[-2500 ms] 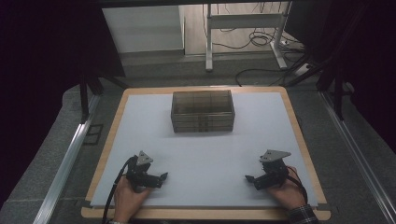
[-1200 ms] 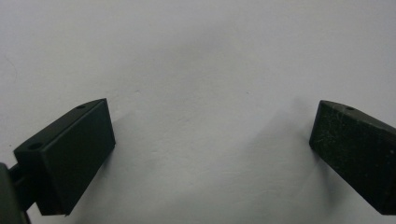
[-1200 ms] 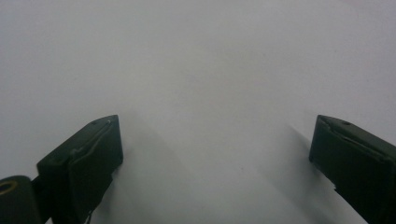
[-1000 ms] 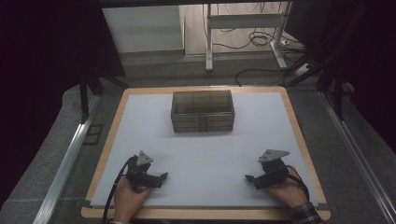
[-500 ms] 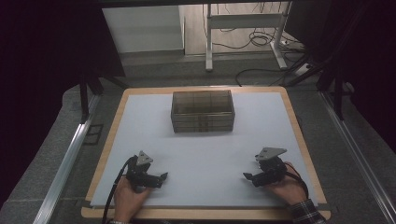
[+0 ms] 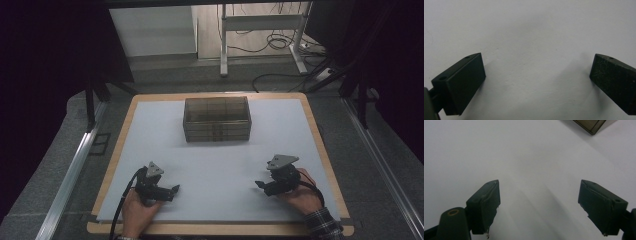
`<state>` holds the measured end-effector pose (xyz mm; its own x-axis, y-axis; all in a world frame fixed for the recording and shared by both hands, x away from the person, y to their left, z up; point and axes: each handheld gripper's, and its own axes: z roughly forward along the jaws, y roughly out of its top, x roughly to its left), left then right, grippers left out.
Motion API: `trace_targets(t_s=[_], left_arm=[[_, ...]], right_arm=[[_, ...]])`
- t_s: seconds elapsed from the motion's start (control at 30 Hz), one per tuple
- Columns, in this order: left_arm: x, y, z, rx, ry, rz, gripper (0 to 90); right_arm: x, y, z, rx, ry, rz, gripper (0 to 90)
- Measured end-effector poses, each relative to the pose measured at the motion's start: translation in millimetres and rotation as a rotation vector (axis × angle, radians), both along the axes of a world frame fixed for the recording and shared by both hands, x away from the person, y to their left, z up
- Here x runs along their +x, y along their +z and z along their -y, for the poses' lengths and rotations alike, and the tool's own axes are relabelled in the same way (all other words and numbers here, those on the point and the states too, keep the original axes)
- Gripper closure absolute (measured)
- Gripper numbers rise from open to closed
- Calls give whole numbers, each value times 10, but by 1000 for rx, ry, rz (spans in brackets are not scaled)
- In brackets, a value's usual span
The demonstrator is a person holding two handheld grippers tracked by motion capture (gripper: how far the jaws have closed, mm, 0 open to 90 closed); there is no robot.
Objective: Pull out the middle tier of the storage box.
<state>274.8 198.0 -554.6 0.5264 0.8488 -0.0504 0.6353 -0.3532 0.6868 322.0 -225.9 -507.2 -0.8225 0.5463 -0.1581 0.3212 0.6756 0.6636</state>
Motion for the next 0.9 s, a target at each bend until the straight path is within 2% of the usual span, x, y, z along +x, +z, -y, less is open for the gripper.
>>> trace_targets(t_s=[0.17,0.57,0.7,0.9], left_arm=[[0,0,0,0,0,0,0],[0,0,0,0,0,0,0],[0,0,0,0,0,0,0],[0,0,0,-1,0,0,0]], right_arm=[[27,30,-52,-11,3,20,216],[74,40,-158,-38,12,65,225],[86,71,-218,-75,29,92,269],[114,83,-282,-96,45,116,306]])
